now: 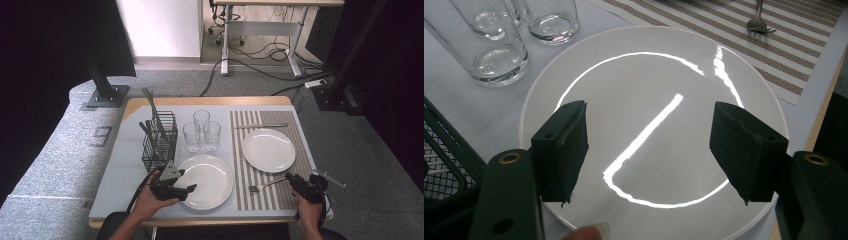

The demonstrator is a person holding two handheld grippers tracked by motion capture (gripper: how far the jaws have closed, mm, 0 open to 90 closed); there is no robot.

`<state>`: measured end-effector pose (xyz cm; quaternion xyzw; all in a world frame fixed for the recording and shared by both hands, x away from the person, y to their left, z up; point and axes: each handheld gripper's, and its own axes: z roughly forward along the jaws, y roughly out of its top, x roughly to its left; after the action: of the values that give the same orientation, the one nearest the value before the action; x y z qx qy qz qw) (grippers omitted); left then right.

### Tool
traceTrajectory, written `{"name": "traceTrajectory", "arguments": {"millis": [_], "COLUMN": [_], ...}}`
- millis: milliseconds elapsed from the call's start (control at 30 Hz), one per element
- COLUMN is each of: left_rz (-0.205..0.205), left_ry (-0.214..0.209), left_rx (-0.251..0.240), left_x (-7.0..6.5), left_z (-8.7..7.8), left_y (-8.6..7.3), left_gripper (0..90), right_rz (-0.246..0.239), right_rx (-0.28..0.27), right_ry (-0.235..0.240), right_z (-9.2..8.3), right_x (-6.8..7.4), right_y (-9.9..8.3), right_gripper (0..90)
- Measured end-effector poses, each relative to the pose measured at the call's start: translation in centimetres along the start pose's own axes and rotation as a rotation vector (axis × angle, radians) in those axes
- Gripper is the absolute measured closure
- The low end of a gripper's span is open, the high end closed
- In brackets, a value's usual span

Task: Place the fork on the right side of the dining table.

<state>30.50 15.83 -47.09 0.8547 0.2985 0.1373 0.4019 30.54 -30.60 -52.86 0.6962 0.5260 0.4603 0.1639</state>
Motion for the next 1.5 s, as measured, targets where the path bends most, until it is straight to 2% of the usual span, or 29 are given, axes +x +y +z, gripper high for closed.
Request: {"name": "traceTrajectory", "arguments": {"millis": [500,767,933,1167,1367,1500], "left_rz": [-0.001,-0.011,-0.011,-0.017,-0.017,-0.016], "left_ry": [0.006,0.023,0.029,0.039,0.038,0.038], "left_rx": [-0.001,-0.004,0.000,-0.001,-0.002,-0.002], "left_x": [0.0,-0.1,-0.3,-0.2,-0.2,-0.2], "left_z": [0.0,-0.5,-0.6,-0.8,-0.8,-0.8], "left_y": [-0.1,-0.4,-0.5,-0.6,-0.7,-0.7], "left_gripper": [31.8,31.9,31.8,31.9,31.8,31.8], "right_rz": [-0.049,-0.102,-0.111,-0.113,-0.132,-0.135], "right_rx": [0.010,0.041,0.068,0.083,0.095,0.113], "right_ry": [0.031,0.046,0.067,0.052,0.039,0.047], "right_z": [1.3,2.5,2.9,3.2,3.1,2.8], "right_x": [0.0,0.8,0.9,1.0,1.3,1.5], "right_y": [1.2,1.5,1.6,1.6,1.4,1.1], "right_gripper": [47.1,43.1,40.0,34.4,34.3,34.3]}}
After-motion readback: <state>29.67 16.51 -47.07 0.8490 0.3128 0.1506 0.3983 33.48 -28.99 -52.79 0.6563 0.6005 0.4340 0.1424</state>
